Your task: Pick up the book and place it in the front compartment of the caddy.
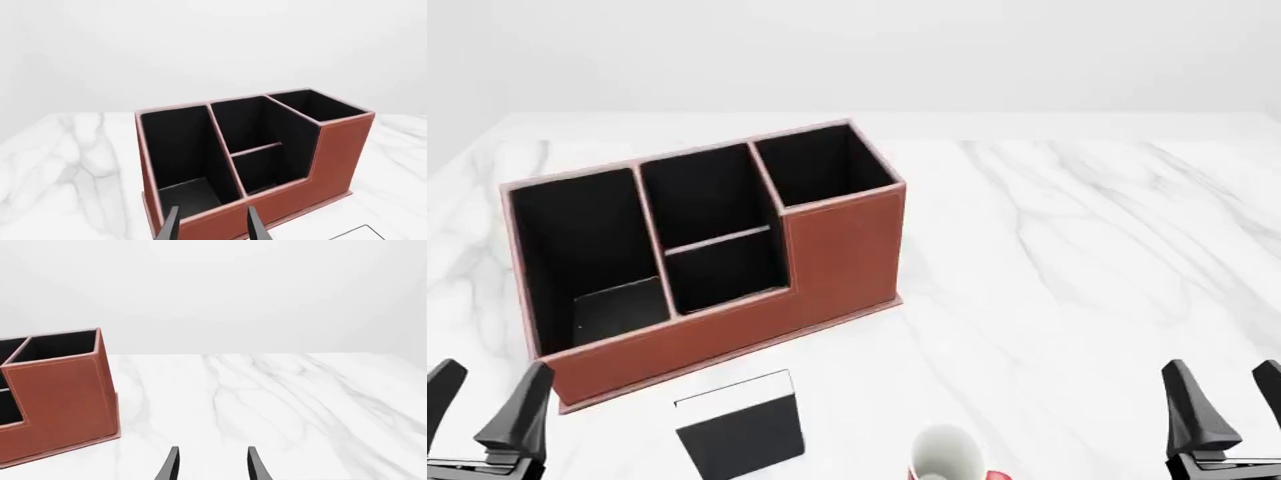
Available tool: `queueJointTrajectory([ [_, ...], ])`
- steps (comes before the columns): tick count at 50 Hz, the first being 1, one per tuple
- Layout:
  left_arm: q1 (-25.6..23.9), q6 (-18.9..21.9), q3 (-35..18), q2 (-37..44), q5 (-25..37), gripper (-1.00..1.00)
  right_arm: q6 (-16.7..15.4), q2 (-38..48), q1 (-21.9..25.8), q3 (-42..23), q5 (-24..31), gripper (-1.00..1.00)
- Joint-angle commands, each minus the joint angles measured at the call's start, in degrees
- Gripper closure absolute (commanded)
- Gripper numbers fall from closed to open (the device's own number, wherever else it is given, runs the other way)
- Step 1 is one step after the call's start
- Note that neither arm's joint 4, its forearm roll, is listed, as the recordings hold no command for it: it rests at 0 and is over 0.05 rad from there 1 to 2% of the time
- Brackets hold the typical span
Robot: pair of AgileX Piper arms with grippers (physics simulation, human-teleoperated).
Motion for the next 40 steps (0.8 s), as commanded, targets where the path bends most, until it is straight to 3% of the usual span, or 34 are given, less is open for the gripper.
queueJointTrajectory([
  [1,-0.39,4.08,-0.3,0.2,1.47,-1.0,-0.1,-0.06,0.0,0.03,-0.01,-1.0],
  [6,-5.05,5.04,-4.82,0.79,5.65,-1.0,-0.09,-0.05,0.0,0.03,-0.01,-1.0],
  [12,-5.95,5.01,-9.68,4.43,8.48,-1.0,-0.09,-0.06,-0.01,0.03,-0.01,-1.0],
  [20,-9.04,11.47,-18.35,8.55,13.79,-1.0,-0.08,-0.03,0.0,0.03,-0.01,-1.0],
  [26,-10.11,11.82,-22.66,13.13,15.67,-1.0,-0.09,-0.06,0.0,0.03,-0.01,-1.0],
  [31,-17.62,12.0,-29.35,17.9,20.98,-1.0,-0.08,-0.05,-0.01,0.03,-0.01,-1.0],
  [33,-22.65,14.52,-32.04,18.75,24.45,-1.0,-0.08,-0.05,-0.01,0.03,-0.01,-1.0],
  [35,-23.24,14.21,-34.19,20.9,26.42,-1.0,-0.11,-0.06,0.0,0.02,-0.01,-1.0],
  [40,-25.32,18.61,-40.77,24.38,31.55,-1.0,-0.11,-0.05,0.01,0.03,-0.01,-1.0],
])
